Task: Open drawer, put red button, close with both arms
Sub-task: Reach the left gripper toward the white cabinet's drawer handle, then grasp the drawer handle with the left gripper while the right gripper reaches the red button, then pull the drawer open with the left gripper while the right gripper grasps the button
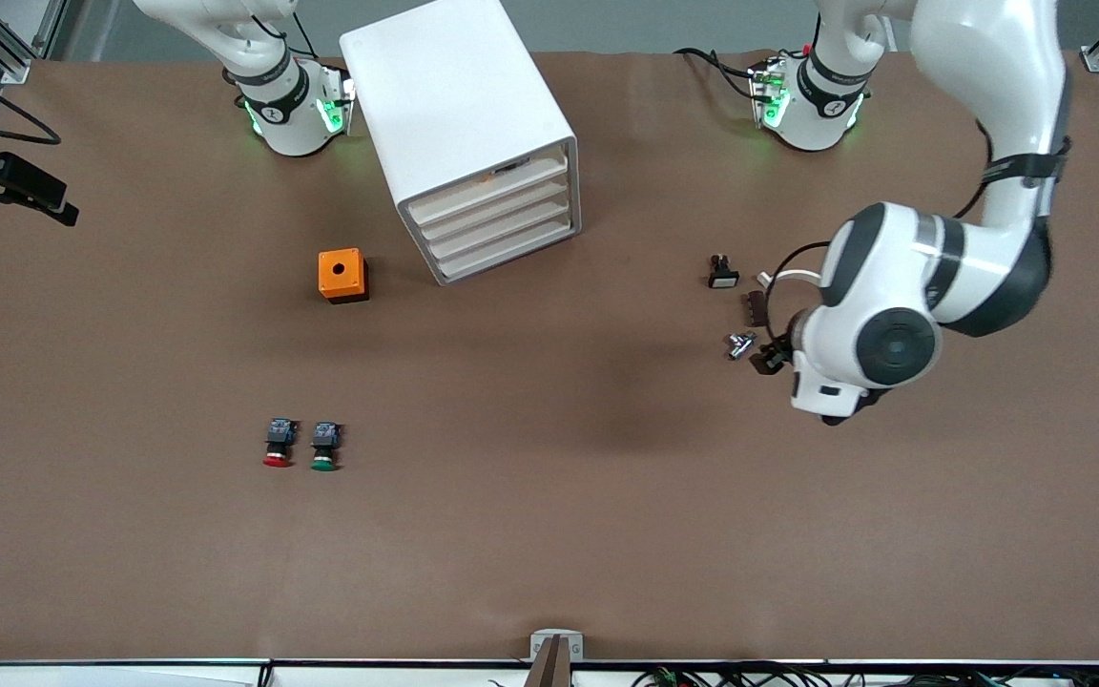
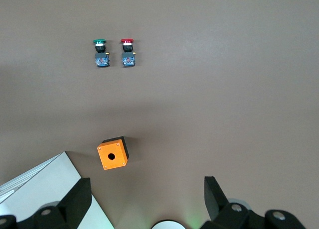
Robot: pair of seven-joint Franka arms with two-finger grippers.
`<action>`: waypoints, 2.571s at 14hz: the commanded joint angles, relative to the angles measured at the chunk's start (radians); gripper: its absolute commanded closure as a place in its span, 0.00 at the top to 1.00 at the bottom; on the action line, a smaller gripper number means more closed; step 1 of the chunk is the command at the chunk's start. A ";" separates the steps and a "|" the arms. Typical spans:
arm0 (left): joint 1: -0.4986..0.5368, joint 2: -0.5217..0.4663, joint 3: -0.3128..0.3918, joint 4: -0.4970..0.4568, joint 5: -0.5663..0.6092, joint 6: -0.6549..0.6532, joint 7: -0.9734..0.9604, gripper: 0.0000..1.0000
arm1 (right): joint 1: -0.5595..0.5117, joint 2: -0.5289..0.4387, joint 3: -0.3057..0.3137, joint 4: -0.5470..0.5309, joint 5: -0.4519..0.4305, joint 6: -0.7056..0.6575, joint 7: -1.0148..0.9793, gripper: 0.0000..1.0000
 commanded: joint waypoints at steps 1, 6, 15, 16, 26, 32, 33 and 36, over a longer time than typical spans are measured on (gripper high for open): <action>-0.037 0.069 0.007 0.111 -0.107 -0.106 -0.176 1.00 | -0.006 -0.010 0.002 -0.004 -0.001 -0.007 -0.008 1.00; -0.048 0.181 0.007 0.211 -0.439 -0.253 -0.491 1.00 | -0.006 -0.010 0.002 0.003 -0.001 -0.008 0.003 1.00; -0.138 0.336 0.004 0.205 -1.001 -0.253 -1.098 1.00 | -0.009 0.234 0.002 0.063 -0.014 0.010 -0.009 1.00; -0.152 0.363 0.005 0.202 -1.040 -0.253 -1.154 1.00 | -0.007 0.245 0.002 0.068 -0.016 0.030 -0.009 1.00; -0.226 0.453 -0.034 0.124 -1.098 -0.264 -1.258 0.53 | 0.074 0.485 0.007 -0.238 -0.001 0.779 0.205 1.00; -0.260 0.465 -0.053 0.109 -1.095 -0.270 -1.253 0.52 | 0.095 0.661 0.008 -0.205 0.116 0.947 0.208 1.00; -0.273 0.465 -0.053 0.106 -1.095 -0.270 -1.253 0.49 | 0.101 0.671 0.008 -0.202 0.121 0.950 0.208 1.00; -0.304 0.471 -0.053 0.105 -1.095 -0.286 -1.250 0.36 | 0.106 0.699 0.007 -0.198 0.121 0.963 0.210 1.00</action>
